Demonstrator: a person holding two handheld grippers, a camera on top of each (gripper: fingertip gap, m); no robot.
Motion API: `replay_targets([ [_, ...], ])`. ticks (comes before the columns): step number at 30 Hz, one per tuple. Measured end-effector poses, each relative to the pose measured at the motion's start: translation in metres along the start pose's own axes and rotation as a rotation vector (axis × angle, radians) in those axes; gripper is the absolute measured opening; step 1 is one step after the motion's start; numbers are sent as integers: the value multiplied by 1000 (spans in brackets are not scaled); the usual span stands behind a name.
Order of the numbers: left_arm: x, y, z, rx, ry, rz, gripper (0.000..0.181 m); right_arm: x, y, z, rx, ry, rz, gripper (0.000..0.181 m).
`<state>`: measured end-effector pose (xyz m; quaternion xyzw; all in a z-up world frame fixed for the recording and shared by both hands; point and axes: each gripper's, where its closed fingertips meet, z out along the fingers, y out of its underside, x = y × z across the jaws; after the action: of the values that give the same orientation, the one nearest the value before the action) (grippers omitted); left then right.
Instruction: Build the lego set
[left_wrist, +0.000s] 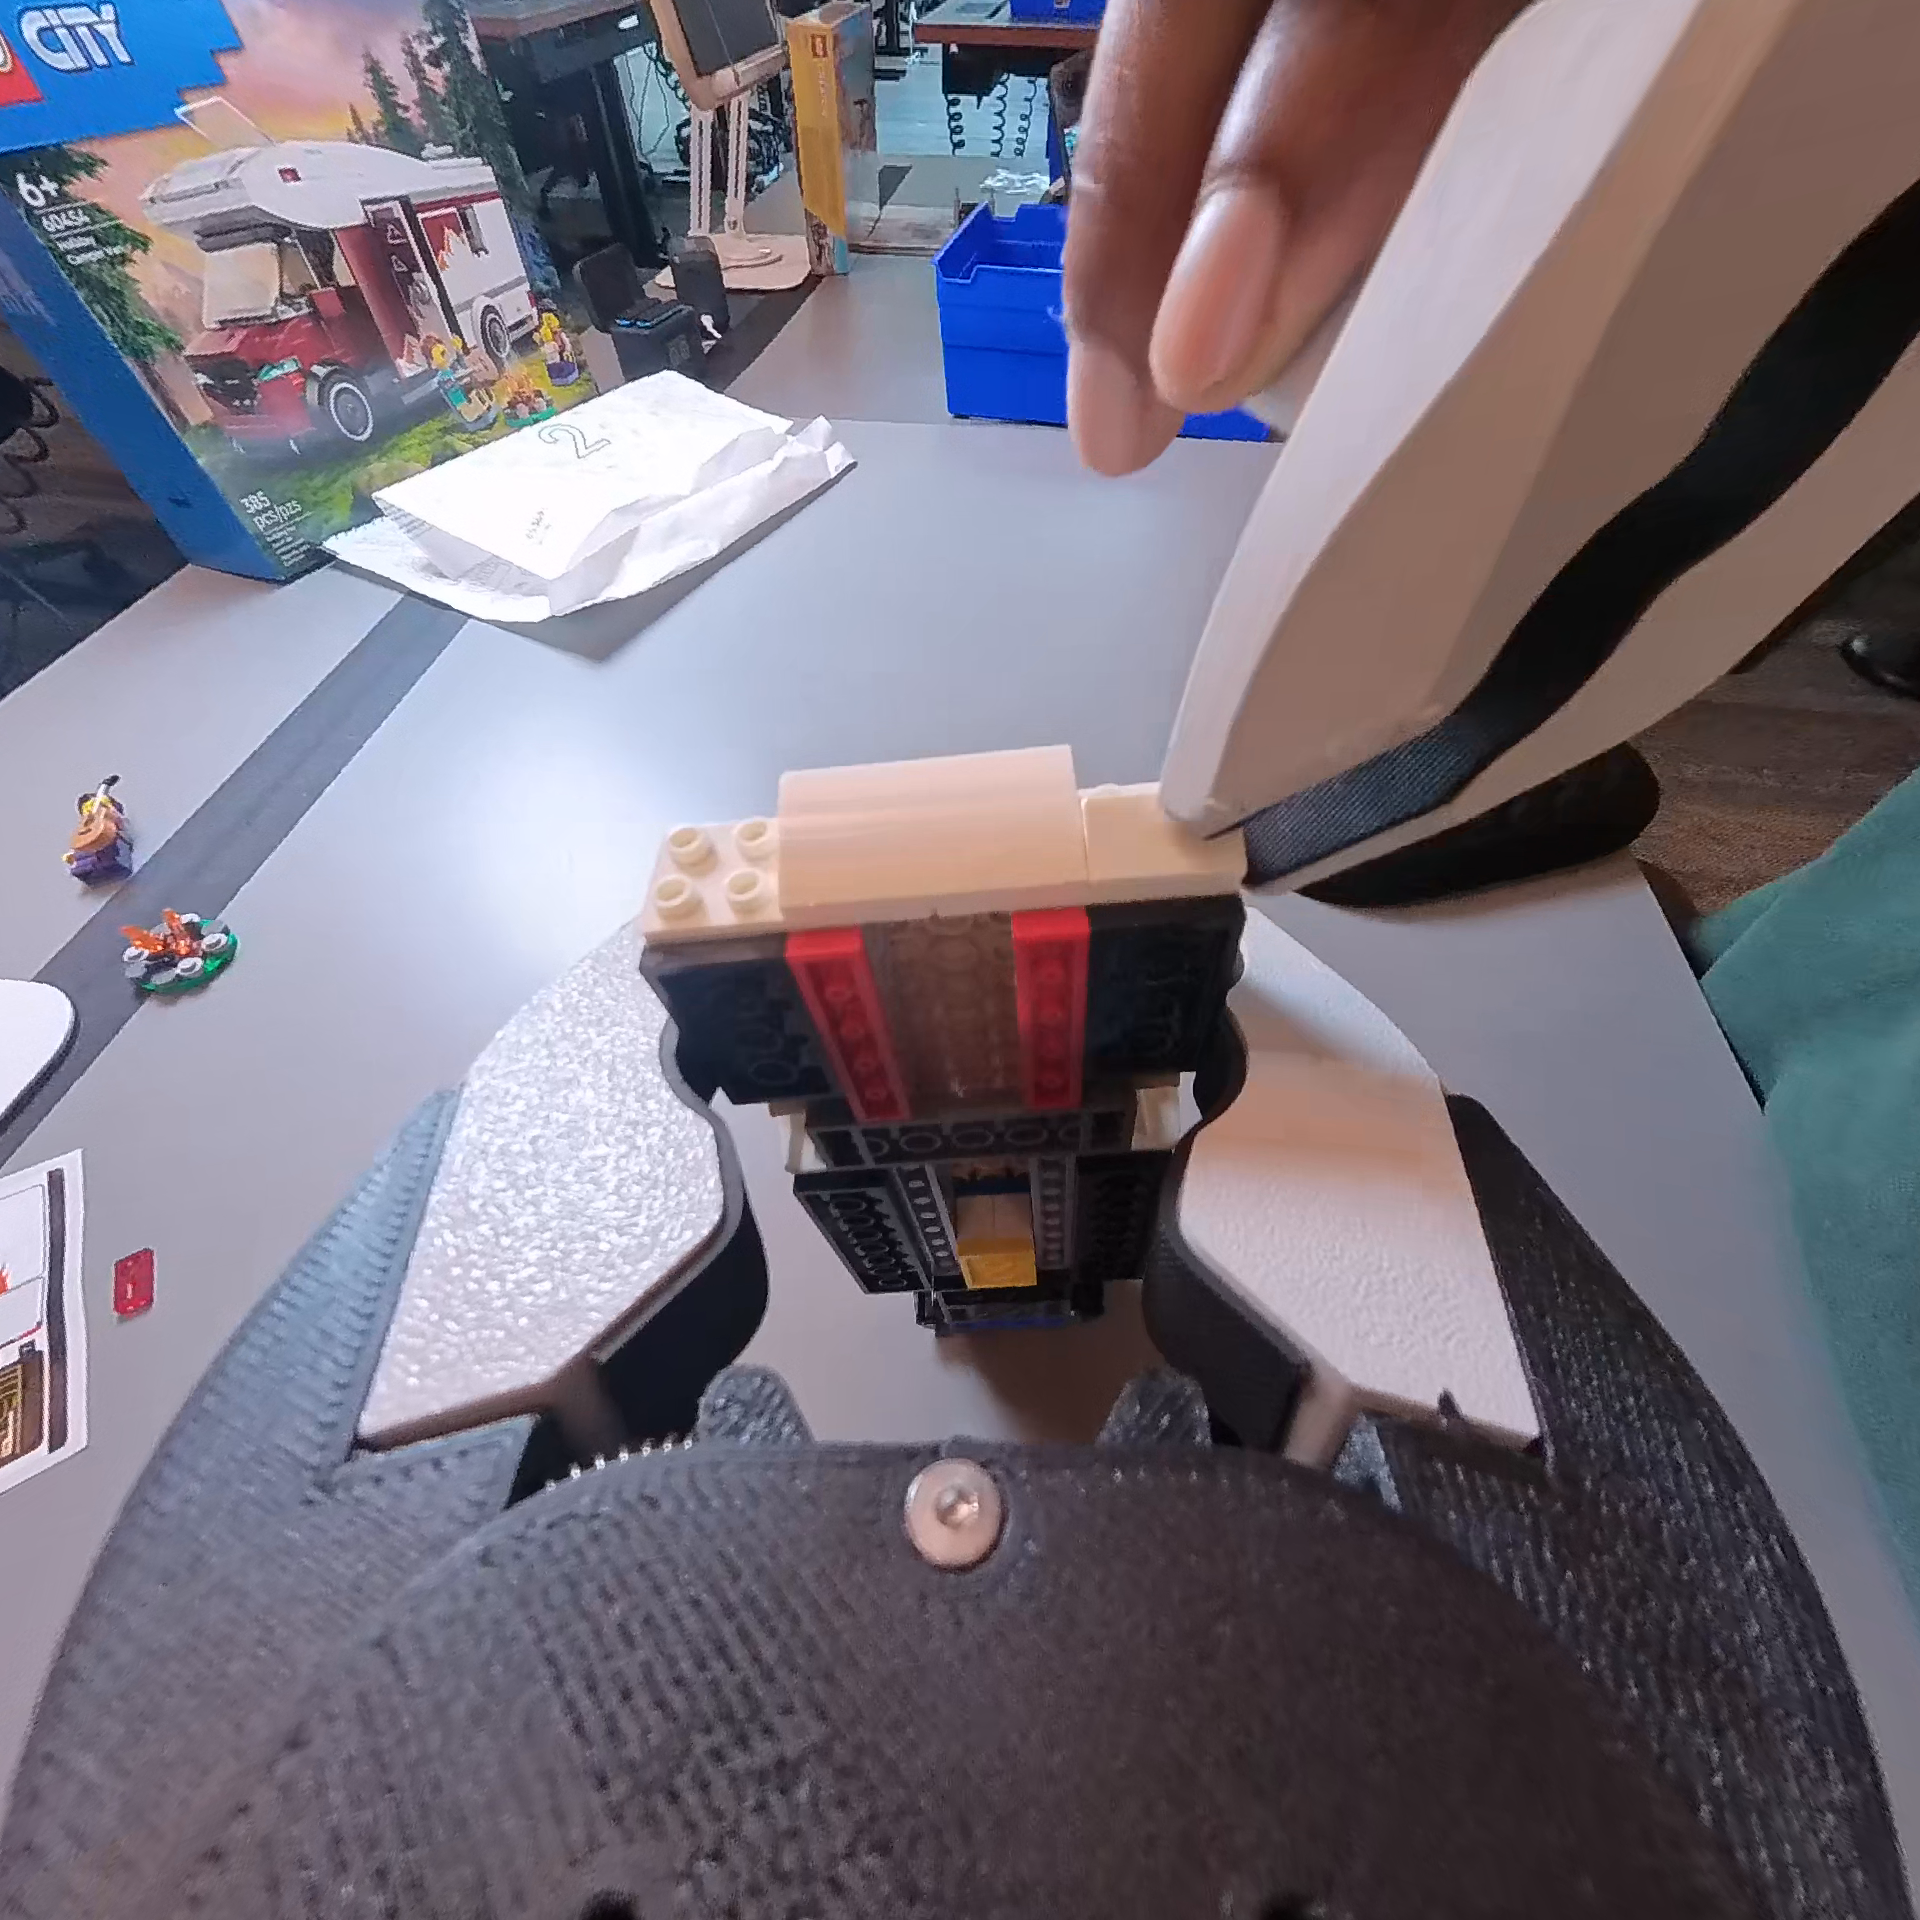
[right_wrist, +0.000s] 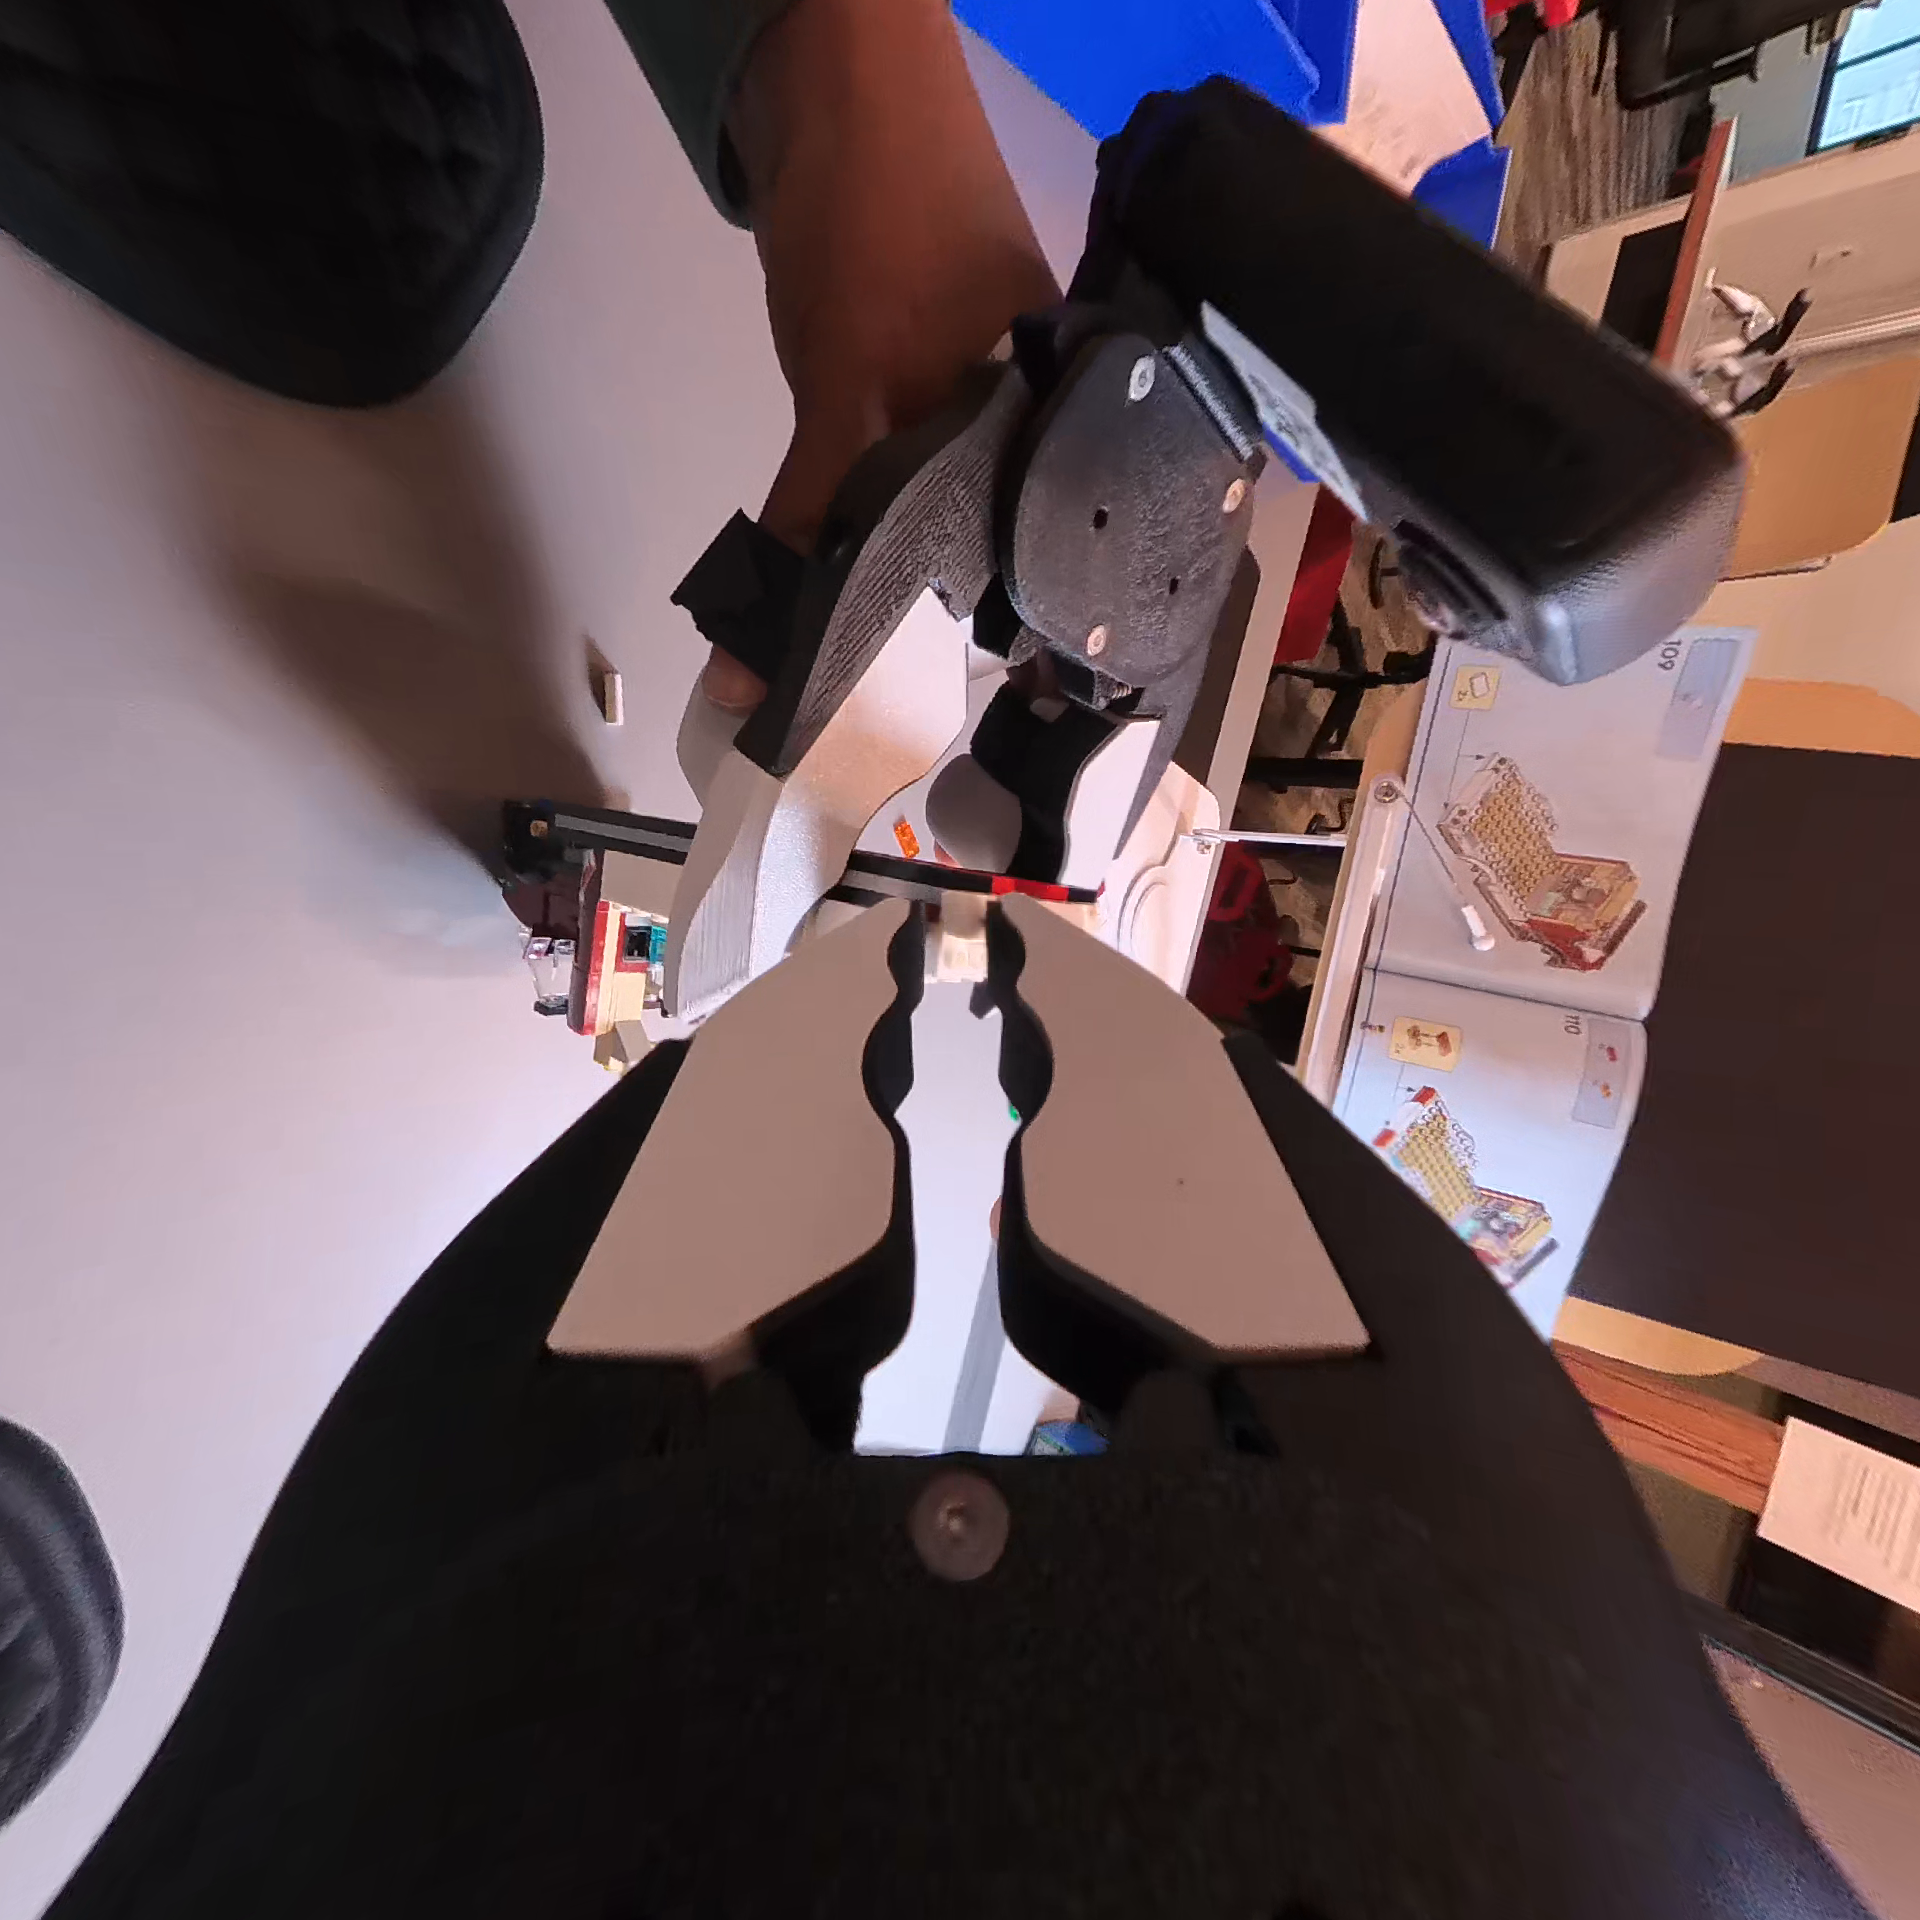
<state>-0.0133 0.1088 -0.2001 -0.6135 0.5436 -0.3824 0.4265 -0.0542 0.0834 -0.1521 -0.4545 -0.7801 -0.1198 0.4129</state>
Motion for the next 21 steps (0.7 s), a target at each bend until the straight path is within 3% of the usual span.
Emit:
replay_targets([
  [21, 0, 0, -1, 5, -2, -1, 93, 0, -4, 0, 78, -16, 211, 12],
])
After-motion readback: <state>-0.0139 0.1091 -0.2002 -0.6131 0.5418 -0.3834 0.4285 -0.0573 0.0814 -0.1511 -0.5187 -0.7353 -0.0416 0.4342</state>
